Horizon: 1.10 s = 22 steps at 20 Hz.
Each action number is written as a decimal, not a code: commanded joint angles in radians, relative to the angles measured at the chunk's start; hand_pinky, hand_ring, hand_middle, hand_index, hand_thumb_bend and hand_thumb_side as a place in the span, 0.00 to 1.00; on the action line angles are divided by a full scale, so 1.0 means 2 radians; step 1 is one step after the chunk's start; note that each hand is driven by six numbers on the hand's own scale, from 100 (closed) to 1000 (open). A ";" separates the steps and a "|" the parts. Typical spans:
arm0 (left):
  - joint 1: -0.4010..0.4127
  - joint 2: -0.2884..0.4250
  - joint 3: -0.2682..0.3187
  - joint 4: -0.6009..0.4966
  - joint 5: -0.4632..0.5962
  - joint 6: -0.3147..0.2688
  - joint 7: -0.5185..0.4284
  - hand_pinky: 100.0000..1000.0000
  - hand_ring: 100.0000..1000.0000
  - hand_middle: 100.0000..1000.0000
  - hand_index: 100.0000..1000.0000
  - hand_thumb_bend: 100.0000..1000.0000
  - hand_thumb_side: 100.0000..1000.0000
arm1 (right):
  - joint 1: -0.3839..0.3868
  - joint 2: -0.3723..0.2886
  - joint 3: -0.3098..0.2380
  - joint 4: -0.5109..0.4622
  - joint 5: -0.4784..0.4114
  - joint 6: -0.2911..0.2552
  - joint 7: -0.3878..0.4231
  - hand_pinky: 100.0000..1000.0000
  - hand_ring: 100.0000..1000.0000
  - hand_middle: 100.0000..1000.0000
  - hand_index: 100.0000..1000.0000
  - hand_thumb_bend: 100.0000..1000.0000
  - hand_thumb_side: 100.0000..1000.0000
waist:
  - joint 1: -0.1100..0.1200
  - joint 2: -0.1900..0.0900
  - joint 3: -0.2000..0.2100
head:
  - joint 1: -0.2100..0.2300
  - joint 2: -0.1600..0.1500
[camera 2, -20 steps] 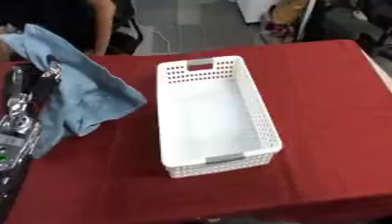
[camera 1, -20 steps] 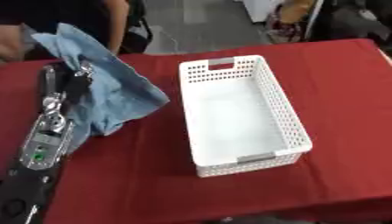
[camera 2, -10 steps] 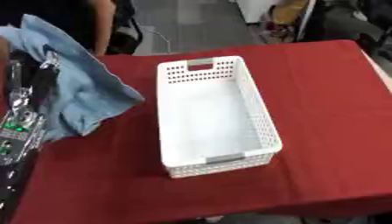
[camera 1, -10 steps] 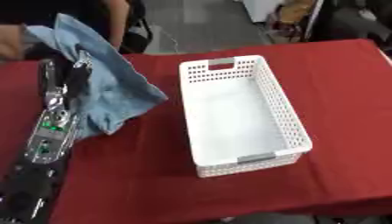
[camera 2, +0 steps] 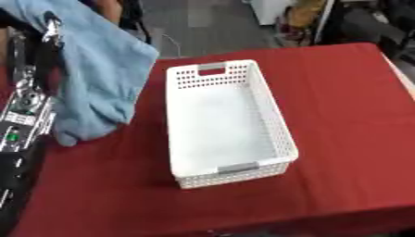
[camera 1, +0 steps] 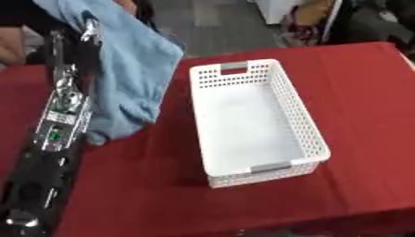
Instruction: Pick up objects on the table and place them in the box.
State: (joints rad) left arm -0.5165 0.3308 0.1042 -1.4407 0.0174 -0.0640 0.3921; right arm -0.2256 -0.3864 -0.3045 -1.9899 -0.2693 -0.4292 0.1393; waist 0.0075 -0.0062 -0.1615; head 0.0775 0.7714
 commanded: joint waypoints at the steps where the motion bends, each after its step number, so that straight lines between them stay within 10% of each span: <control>1: -0.024 0.007 0.003 -0.020 0.016 -0.014 -0.008 0.00 0.00 0.10 0.13 0.00 0.48 | -0.003 -0.006 -0.001 -0.005 -0.001 0.000 0.001 0.79 0.88 0.85 0.95 0.00 0.93 | 0.000 -0.006 -0.001 | -0.003 -0.001; 22: -0.099 -0.015 -0.023 -0.056 0.030 -0.011 -0.073 0.00 0.00 0.10 0.14 0.00 0.52 | -0.004 -0.004 0.002 -0.005 -0.004 0.003 0.006 0.79 0.88 0.85 0.95 0.00 0.93 | 0.000 -0.008 -0.004 | 0.006 -0.001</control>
State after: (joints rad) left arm -0.6856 0.2933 0.0656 -1.5302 0.0803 -0.0892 0.2598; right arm -0.2255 -0.3780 -0.2984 -1.9899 -0.2753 -0.4252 0.1473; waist 0.0089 -0.0090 -0.1680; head 0.0801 0.7714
